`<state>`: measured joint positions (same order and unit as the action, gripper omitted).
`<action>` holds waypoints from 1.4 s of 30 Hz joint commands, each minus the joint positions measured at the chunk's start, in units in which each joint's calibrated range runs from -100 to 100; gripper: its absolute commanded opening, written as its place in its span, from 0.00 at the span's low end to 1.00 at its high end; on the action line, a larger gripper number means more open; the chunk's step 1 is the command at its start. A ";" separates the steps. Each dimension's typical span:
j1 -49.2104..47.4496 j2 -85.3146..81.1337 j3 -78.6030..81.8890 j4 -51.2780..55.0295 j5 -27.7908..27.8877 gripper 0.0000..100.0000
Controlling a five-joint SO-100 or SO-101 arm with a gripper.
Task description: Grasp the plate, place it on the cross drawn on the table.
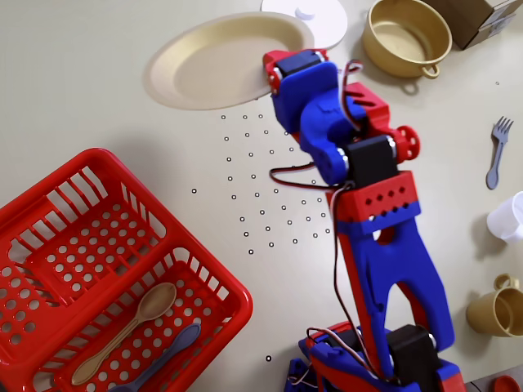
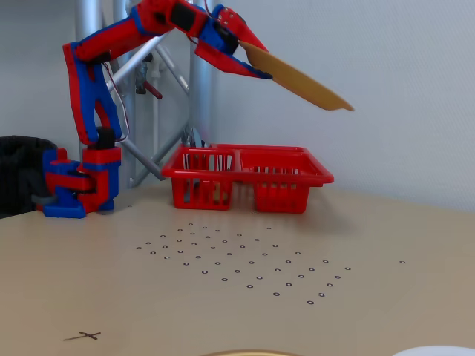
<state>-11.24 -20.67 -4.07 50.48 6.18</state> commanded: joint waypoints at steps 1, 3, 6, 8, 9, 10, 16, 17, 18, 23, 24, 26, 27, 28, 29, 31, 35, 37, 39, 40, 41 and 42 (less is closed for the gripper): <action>2.34 -3.67 -7.90 2.20 -1.71 0.00; 3.78 -2.49 -10.98 6.54 -2.05 0.00; 6.29 -1.39 -12.61 8.63 -2.44 0.00; 8.16 -0.80 -12.61 9.44 -2.34 0.00; 9.09 -0.46 -12.61 10.00 -2.05 0.00; 10.02 -0.12 -12.43 10.16 -1.81 0.00; 16.63 4.19 -18.96 10.16 -2.78 0.00; 17.85 4.52 -19.59 9.76 -2.83 0.00; 19.14 4.86 -20.50 9.68 -2.88 0.00; 26.82 3.09 -18.32 10.65 -1.71 0.00; 28.47 2.75 -17.42 10.65 -1.37 0.00; 31.56 2.41 -15.88 10.65 -0.63 0.00; 33.07 2.50 -15.51 10.65 -0.34 0.00; 34.43 2.58 -15.06 10.65 0.00 0.00; 35.65 2.92 -14.88 10.65 0.20 0.00; 37.66 4.86 -16.15 10.57 0.24 0.00; 40.17 12.05 -22.95 10.57 -0.49 0.00; 41.32 14.41 -23.58 10.57 -0.68 0.00; 42.18 16.70 -23.58 10.08 -1.07 0.00; 42.61 17.96 -23.76 9.76 -1.32 0.00; 42.97 19.40 -24.76 9.68 -1.51 0.00; 43.33 20.67 -25.67 9.68 -1.66 0.00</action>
<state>30.91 0.25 -22.24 61.06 5.20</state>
